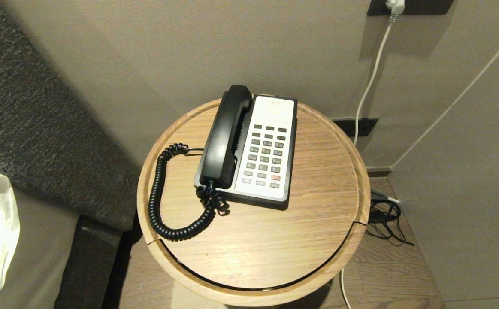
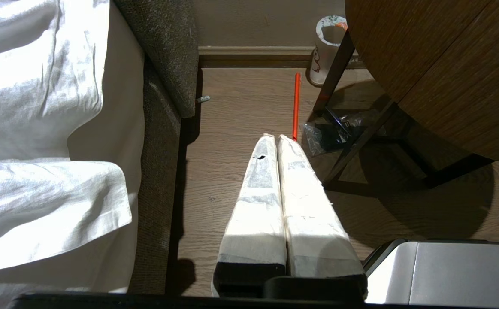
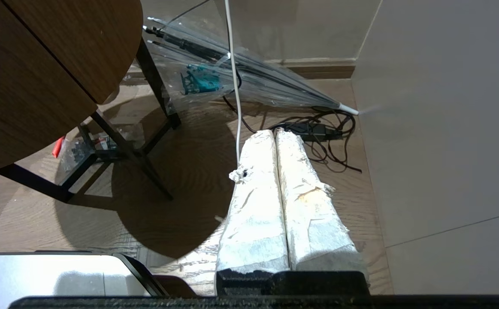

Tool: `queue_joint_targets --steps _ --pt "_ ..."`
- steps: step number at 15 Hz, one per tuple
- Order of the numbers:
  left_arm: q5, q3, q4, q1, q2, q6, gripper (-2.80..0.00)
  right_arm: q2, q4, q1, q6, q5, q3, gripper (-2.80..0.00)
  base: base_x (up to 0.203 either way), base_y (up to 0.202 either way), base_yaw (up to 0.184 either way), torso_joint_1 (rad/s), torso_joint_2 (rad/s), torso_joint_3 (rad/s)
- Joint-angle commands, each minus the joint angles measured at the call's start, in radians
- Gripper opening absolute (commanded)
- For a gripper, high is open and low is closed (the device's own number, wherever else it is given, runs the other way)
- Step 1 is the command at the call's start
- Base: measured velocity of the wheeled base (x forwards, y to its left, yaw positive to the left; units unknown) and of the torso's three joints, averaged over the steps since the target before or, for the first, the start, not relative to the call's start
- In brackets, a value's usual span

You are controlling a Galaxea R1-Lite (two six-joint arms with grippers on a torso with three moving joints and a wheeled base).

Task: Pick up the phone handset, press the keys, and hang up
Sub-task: Pick up the desk phone handset

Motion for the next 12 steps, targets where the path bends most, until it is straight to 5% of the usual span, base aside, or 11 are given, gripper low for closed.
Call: queue_joint_targets --steps 1,6,8,12 --pt "0.0 -0.002 0.002 0.0 0.002 0.001 -2.8 0.0 0.0 0.0 -0.001 0.0 0.0 -2.8 0.0 0.0 0.0 0.0 0.0 0.0" --pt "-0.012 -0.05 0.017 0.0 0.007 0.011 -2.8 0.0 0.0 0.0 -0.001 0.0 0.0 -2.8 0.0 0.0 0.0 0.0 0.0 0.0" --pt "-0.054 -0.229 0.075 0.0 0.083 0.014 -2.8 0.0 0.0 0.0 -0.002 0.0 0.0 -2.8 0.0 0.0 0.0 0.0 0.0 0.0" --pt "-0.172 -0.825 0.295 -0.002 0.508 0.014 -2.8 0.0 0.0 0.0 -0.001 0.0 0.0 -2.8 0.0 0.0 0.0 0.0 0.0 0.0"
